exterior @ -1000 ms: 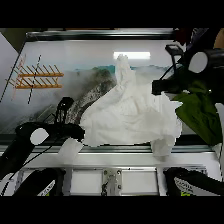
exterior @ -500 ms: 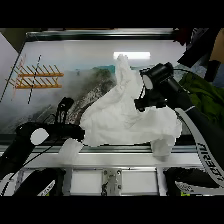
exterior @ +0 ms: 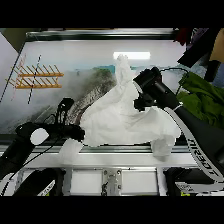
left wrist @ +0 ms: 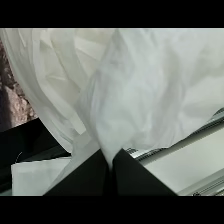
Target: Fold the clothes and pants, and hang the long-sleeved shirts on hangers.
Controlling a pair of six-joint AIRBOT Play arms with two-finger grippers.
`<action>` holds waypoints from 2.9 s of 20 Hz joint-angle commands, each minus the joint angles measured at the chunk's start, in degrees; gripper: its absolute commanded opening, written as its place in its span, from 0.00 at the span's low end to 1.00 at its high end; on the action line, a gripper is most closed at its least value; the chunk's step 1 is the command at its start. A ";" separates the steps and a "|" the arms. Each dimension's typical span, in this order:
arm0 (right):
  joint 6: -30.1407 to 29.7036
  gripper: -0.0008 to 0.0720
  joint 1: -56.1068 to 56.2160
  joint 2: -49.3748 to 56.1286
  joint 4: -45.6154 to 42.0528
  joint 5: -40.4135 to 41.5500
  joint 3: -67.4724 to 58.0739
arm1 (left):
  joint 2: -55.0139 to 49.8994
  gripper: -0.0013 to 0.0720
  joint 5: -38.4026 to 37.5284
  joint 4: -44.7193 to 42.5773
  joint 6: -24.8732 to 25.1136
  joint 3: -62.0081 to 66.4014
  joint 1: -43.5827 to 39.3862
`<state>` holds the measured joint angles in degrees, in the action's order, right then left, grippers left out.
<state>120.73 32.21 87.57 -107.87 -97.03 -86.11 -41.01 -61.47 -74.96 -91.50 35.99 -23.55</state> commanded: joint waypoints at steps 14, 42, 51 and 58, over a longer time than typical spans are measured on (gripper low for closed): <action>-7.48 0.66 3.04 -1.11 -1.03 -8.81 0.04 | 0.07 0.03 -0.02 -0.02 0.02 -0.04 -0.04; -0.46 0.66 11.15 -0.74 1.36 -4.50 1.99 | 0.07 0.03 0.04 -0.04 0.07 -0.04 -0.04; -0.68 0.72 11.43 -5.49 3.41 -3.08 1.88 | 0.04 0.03 0.04 -0.04 0.09 -0.04 -0.04; 0.22 0.95 14.21 -2.67 1.66 -1.95 4.52 | 0.07 0.03 -0.02 -0.04 0.09 -0.04 -0.04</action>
<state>120.38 45.56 83.55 -104.36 -99.37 -82.61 -41.01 -61.32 -74.98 -91.48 35.97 -23.55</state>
